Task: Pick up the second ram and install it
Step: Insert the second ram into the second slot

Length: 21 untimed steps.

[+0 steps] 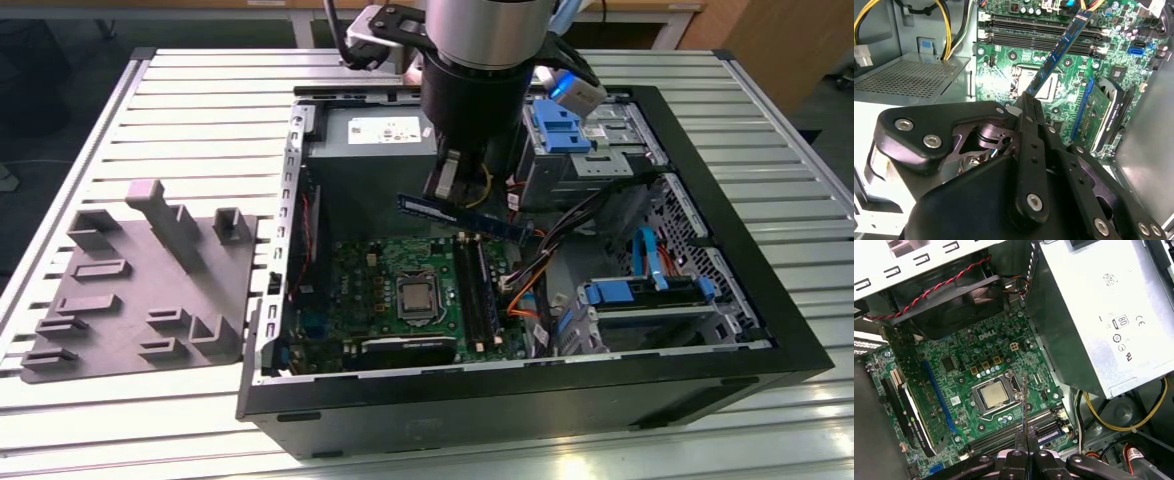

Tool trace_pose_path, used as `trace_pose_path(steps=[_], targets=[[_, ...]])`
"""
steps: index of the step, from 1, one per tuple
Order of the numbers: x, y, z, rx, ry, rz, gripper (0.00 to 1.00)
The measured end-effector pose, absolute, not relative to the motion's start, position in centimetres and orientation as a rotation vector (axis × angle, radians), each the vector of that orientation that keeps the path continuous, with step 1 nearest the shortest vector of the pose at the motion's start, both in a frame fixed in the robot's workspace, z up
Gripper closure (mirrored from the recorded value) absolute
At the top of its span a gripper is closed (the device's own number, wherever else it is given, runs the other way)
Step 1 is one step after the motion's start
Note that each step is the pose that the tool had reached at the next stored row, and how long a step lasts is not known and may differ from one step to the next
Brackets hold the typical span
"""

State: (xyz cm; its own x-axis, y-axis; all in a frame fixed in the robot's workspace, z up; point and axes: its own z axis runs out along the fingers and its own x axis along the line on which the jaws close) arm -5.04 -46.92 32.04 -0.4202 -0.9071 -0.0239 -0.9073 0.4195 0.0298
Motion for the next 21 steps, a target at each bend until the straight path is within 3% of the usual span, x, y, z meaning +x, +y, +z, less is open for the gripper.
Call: trace_pose_path(steps=[21], targets=[[-5.04, -46.92, 32.01, -1.567, 2.716, 0.059, 0.88]])
